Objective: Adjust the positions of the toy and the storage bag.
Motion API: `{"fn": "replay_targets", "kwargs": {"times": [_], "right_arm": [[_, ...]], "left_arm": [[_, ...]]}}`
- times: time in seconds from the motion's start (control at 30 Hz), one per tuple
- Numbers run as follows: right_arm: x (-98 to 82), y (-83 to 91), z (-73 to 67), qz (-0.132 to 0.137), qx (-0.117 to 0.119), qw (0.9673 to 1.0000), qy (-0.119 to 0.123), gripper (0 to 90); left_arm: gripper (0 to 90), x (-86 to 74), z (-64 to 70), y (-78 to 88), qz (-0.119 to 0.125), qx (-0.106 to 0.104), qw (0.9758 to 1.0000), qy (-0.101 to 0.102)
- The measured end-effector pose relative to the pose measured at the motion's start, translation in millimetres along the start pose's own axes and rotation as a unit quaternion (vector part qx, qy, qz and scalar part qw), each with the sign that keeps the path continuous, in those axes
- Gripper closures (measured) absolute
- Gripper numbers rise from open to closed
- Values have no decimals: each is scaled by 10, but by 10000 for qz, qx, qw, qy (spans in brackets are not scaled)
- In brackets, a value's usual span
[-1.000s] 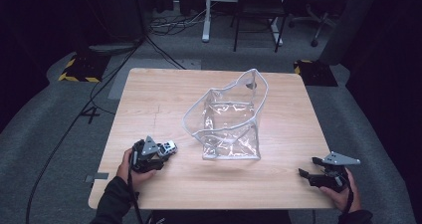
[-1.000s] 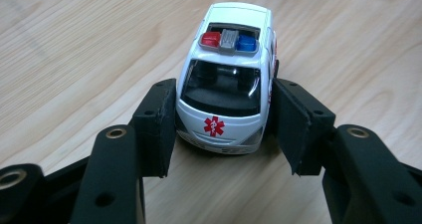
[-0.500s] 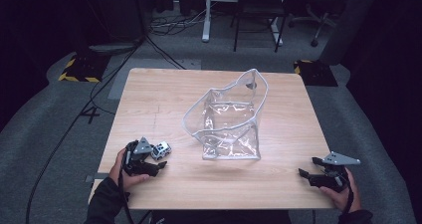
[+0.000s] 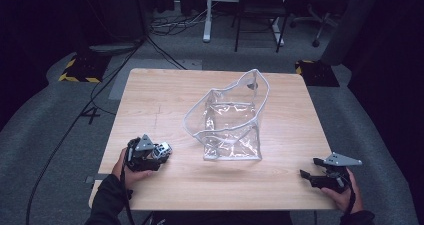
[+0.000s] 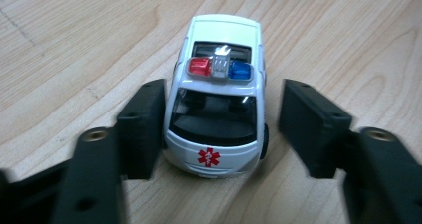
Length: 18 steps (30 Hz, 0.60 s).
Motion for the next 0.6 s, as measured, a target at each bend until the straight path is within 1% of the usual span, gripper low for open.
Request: {"fn": "replay_targets", "kwargs": {"times": [0.03,0.07,0.2,0.23,0.33,0.4,0.53,0.6], "right_arm": [[4,-3,-6,23,8,10000,-17,204],[0,0,-5,5,12,10000,2,204],[2,-2,-6,17,11,10000,-6,204],[1,0,-8,7,21,10000,5,204],[0,1,-10,8,28,10000,47,204],[-2,1,-5,5,25,10000,85,204],[-1,1,-8,6,28,10000,70,204],[-1,1,-6,8,25,10000,81,204]], "left_arm": [[420,1,1,2,17,-6,10000,20],[469,-3,-12,9,17,71,10000,26],[473,-5,-12,13,22,75,10000,35],[474,-8,-17,18,25,106,9999,20],[476,-10,-15,18,31,84,10000,30],[476,-10,-8,18,44,81,9999,90],[478,-13,9,17,41,66,9998,176],[479,-12,-5,20,43,104,9998,176]]}}
Point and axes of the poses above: each handheld gripper's, and its own axes: y roughly backward along the jaws, x roughly out of its top, z roughly to its right, the point moved 10 cm from there along -y, roughly forward along the jaws, and after that the axes turned 11 degrees about -z, right-handed, at the moved point
